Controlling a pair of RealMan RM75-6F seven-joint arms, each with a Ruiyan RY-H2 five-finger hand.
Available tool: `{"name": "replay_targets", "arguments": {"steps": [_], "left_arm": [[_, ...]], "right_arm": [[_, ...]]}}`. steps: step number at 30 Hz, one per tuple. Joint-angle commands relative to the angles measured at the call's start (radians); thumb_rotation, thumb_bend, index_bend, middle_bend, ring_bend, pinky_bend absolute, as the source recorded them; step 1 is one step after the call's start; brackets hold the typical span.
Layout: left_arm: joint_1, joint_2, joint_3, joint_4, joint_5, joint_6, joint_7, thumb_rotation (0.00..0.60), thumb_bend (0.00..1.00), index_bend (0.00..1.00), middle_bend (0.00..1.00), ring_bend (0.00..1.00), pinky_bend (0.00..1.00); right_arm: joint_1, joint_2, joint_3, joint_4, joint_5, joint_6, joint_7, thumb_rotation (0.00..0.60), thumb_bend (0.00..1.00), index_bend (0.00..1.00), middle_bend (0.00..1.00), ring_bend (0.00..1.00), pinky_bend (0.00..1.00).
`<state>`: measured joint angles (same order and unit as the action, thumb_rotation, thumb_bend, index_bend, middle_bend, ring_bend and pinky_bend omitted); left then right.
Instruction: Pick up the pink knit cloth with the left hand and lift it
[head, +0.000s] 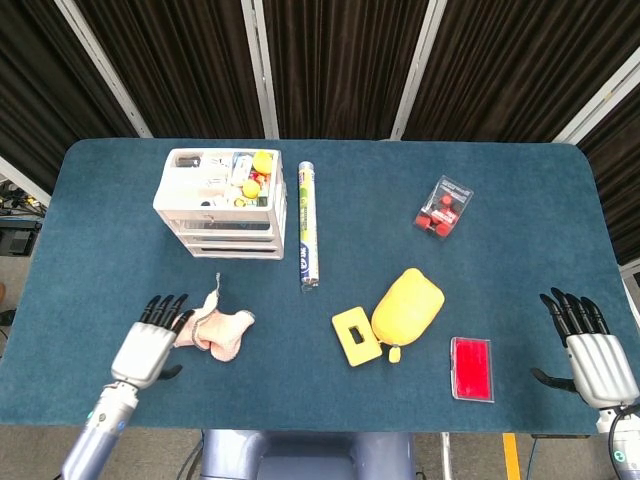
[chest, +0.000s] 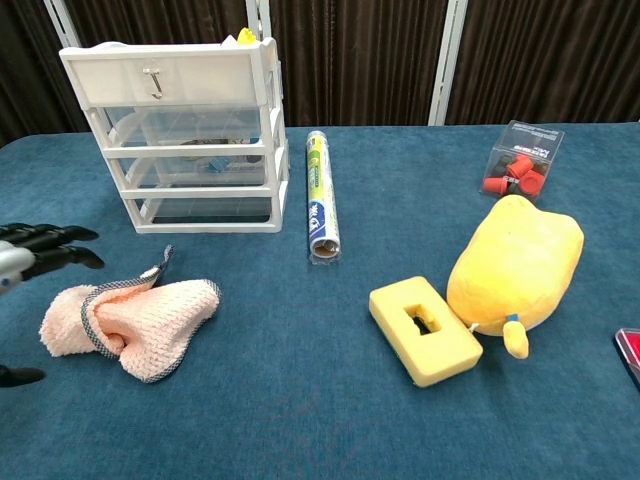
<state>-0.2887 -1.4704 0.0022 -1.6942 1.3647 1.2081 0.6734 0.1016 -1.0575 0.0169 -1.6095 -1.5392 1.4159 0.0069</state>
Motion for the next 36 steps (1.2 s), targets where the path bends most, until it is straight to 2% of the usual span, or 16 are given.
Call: {"name": "replay_targets", "arguments": {"steps": [1, 8, 10, 12, 13, 15, 17, 22, 26, 31, 36], "left_arm": [[-0.023, -0.057, -0.023, 0.033, -0.051, -0.027, 0.038, 0.577, 0.14, 0.18, 0.01, 0.00, 0.08], [-0.057, -0.147, -0.047, 0.106, -0.109, -0.049, 0.090, 0.580, 0.16, 0.22, 0.05, 0.01, 0.11], [-0.065, -0.172, -0.051, 0.128, -0.117, -0.053, 0.092, 0.588, 0.22, 0.28, 0.10, 0.06, 0.16], [-0.075, -0.198, -0.055, 0.155, -0.110, -0.051, 0.086, 0.597, 0.35, 0.43, 0.25, 0.22, 0.27], [-0.078, -0.207, -0.056, 0.166, -0.101, -0.047, 0.085, 0.600, 0.44, 0.58, 0.41, 0.36, 0.36], [-0.091, -0.241, -0.056, 0.219, -0.036, -0.008, 0.076, 0.600, 0.54, 0.81, 0.63, 0.56, 0.48], [-0.105, -0.260, -0.048, 0.272, 0.044, 0.033, 0.062, 0.600, 0.59, 0.90, 0.71, 0.63, 0.54], [-0.141, -0.264, -0.027, 0.370, 0.218, 0.121, -0.002, 0.600, 0.62, 0.91, 0.76, 0.66, 0.57], [-0.166, -0.229, -0.038, 0.389, 0.300, 0.176, -0.035, 0.600, 0.62, 0.92, 0.76, 0.66, 0.57], [-0.194, -0.160, -0.071, 0.355, 0.341, 0.203, -0.047, 0.600, 0.62, 0.92, 0.76, 0.66, 0.57], [-0.209, -0.113, -0.096, 0.328, 0.331, 0.188, -0.033, 0.600, 0.62, 0.93, 0.76, 0.67, 0.59]], "right_arm": [[0.000, 0.001, 0.000, 0.001, 0.002, -0.002, 0.004, 0.600, 0.00, 0.00, 0.00, 0.00, 0.00], [0.002, 0.003, 0.000, -0.002, 0.005, -0.008, 0.008, 0.600, 0.00, 0.00, 0.00, 0.00, 0.00], [0.002, 0.004, 0.000, -0.003, 0.007, -0.009, 0.008, 0.600, 0.00, 0.00, 0.00, 0.00, 0.00], [0.001, 0.004, 0.000, -0.005, 0.010, -0.010, 0.008, 0.600, 0.00, 0.00, 0.00, 0.00, 0.00], [0.000, 0.005, 0.001, -0.005, 0.011, -0.009, 0.008, 0.600, 0.00, 0.00, 0.00, 0.00, 0.00], [-0.001, 0.005, 0.001, -0.007, 0.014, -0.009, 0.010, 0.600, 0.00, 0.00, 0.00, 0.00, 0.00], [-0.001, 0.006, 0.001, -0.008, 0.015, -0.010, 0.011, 0.600, 0.00, 0.00, 0.00, 0.00, 0.00], [-0.001, 0.008, 0.001, -0.010, 0.016, -0.010, 0.011, 0.600, 0.00, 0.00, 0.00, 0.00, 0.00], [-0.002, 0.008, 0.001, -0.011, 0.016, -0.010, 0.010, 0.600, 0.00, 0.00, 0.00, 0.00, 0.00], [-0.002, 0.008, 0.000, -0.012, 0.016, -0.012, 0.008, 0.600, 0.00, 0.00, 0.00, 0.00, 0.00], [-0.002, 0.008, 0.001, -0.015, 0.018, -0.012, 0.006, 0.600, 0.00, 0.00, 0.00, 0.00, 0.00]]}}
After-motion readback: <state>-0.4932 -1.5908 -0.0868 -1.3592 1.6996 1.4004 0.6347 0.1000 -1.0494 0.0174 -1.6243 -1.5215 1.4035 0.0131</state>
